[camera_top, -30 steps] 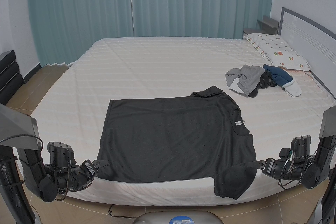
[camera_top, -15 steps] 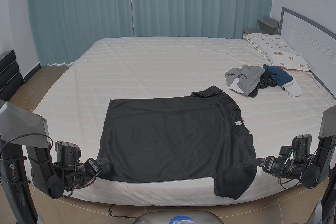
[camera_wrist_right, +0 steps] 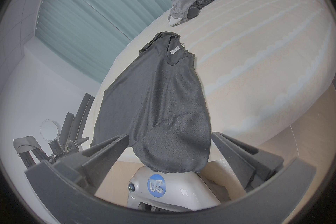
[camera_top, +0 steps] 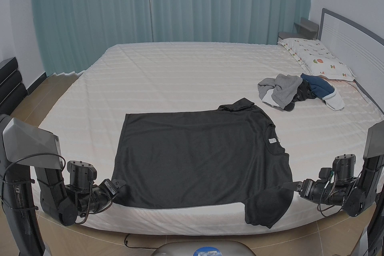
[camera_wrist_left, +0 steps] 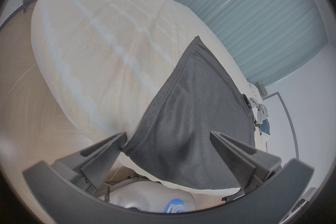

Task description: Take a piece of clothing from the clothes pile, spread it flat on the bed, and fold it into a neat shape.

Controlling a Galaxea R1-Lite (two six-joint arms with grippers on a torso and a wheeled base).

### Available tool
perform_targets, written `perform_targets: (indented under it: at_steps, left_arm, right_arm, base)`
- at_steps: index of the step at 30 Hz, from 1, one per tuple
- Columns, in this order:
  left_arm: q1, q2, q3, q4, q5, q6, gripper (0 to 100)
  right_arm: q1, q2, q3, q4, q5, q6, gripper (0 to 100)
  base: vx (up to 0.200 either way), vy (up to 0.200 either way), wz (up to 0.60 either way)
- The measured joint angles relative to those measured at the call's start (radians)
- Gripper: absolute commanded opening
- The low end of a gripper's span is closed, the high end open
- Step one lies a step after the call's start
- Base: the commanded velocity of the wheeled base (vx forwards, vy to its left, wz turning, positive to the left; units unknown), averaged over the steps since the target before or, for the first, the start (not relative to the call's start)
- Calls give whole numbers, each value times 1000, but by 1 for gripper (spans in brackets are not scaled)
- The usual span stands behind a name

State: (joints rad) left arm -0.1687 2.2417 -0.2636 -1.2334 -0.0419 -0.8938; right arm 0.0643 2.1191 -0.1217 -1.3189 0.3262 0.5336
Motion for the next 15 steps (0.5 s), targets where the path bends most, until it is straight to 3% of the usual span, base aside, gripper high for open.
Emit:
perform_targets:
  at_steps: [15]
  left_arm:
    - [24, -1, 36, -8, 6, -10, 0]
  right_arm:
    - [-8, 37, -9, -2, -3, 0, 100]
  base:
    - [0, 0, 0]
